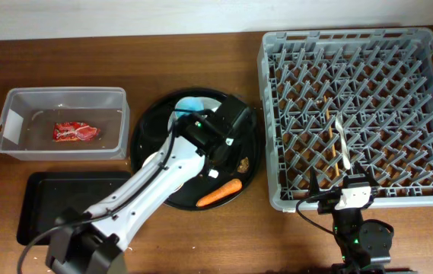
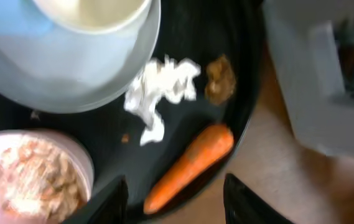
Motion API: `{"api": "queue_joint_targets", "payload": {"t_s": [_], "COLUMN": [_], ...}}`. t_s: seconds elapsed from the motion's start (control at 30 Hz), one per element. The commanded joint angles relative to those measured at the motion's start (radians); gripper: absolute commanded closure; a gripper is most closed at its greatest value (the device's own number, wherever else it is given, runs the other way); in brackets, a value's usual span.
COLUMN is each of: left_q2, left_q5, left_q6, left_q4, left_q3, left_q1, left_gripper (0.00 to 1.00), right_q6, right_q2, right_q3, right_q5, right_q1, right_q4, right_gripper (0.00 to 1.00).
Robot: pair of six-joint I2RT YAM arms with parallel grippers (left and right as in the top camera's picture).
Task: Sort waste into correct bins and load items into the dishwasher rack
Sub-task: 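Move the left gripper to the white tissue and grasp it, then drop the tissue into the clear bin with the left gripper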
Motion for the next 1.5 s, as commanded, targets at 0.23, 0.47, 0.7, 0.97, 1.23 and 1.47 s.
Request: {"api": "queue_joint_targets", "payload": {"t_s": [0.23,0.47,0.7,0.97,1.23,1.47], "left_q2": [0.006,0.01,0.094,0.094,-0.114,-0.408], "left_q5": [-0.014,-0.093,-0.105,-0.119,-0.119,-0.123], "left_q6": [-0.039,-0.039,-0.039,-0.048,-0.057,-0.057], "left_q4": [0.351,0.472,0.532,0.539,0.409,0.314], "left_q3": [-0.313,-0.381,-0.381,-0.381,-0.321,-0.307], "left_q1": [0.0,0.0,0.0,0.0,0.006,0.361], "left_gripper": [0.51,0.61,0.62,1.0,1.0,1.0], "right_q6": [0.003,0.003,0.003,0.003,0.003,0.003], "right_q2": [-0.007,-0.007,-0.007,-0.007,-0.007,-0.007], "right_q3": [-0.007,-0.007,-0.007,-0.007,-0.007,-0.007], "right_q5": [-0.005,-0.005,-0.005,-0.005,-0.005,-0.005], "right_q1": [-0.008,-0.008,-0.008,-0.008,-0.008,-0.008], "right_q4": [-0.001,-0.001,-0.001,-0.001,-0.001,-0.001], "right_gripper": [0.01,0.01,0.01,0.01,0.01,0.01]}}
